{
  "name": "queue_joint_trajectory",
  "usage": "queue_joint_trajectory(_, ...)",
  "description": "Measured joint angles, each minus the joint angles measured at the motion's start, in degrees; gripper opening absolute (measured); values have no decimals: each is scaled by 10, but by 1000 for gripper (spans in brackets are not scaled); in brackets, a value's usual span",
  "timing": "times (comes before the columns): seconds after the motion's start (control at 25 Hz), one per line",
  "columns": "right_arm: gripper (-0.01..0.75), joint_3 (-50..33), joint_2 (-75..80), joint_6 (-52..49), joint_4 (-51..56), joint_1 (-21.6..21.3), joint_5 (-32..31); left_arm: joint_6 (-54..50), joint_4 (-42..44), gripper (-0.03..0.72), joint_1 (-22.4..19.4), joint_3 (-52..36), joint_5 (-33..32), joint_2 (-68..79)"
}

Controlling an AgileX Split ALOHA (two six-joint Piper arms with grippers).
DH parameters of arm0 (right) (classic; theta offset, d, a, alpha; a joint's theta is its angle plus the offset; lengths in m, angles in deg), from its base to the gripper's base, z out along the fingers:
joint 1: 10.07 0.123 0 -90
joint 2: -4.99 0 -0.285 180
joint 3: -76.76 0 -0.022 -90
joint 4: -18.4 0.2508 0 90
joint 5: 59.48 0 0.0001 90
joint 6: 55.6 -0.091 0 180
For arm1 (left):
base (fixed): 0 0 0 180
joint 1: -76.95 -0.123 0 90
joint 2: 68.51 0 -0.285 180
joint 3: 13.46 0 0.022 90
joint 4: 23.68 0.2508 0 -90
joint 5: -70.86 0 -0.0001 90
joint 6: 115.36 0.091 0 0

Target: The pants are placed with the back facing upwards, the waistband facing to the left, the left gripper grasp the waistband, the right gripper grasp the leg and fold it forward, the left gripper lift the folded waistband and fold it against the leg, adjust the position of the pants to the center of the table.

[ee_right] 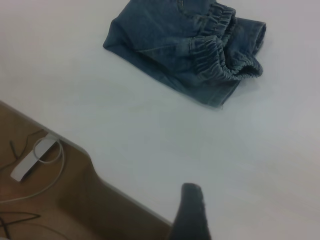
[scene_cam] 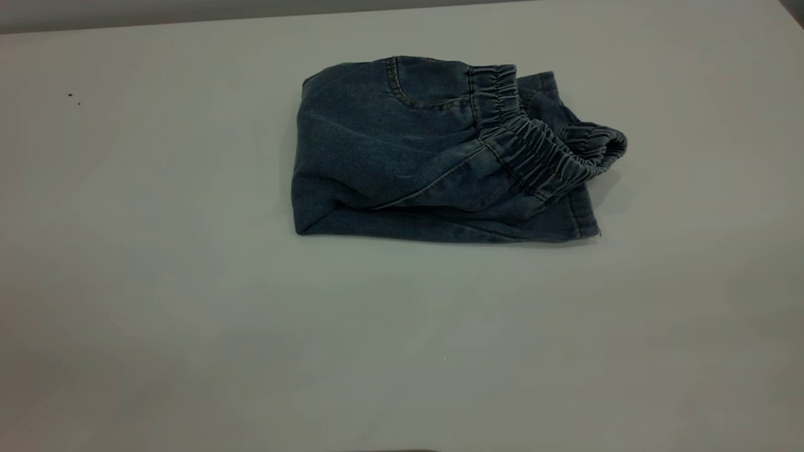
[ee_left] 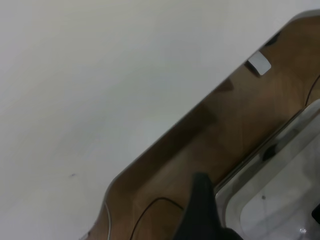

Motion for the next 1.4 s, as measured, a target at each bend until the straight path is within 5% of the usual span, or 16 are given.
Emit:
queue_joint_trajectory(0.52, 514, 0, 0, 0, 1, 0, 0, -1, -2, 532, -12, 0, 2, -4)
queue_joint_trajectory(0.68, 514, 0, 0, 0, 1, -19, 0, -1, -3, 532, -129, 0, 3, -23)
queue_joint_trajectory(0.92, 514, 0, 0, 0, 1, -126, 0, -1, -1, 532, -301, 0, 2, -114)
queue_joint_trajectory(1.16, 514, 0, 0, 1, 1, -216, 0, -1, -1, 532, -369, 0, -2, -182)
queue_joint_trajectory(1.4, 514, 0, 0, 1, 1, -230, 0, -1, -1, 532, -375, 0, -5, -192)
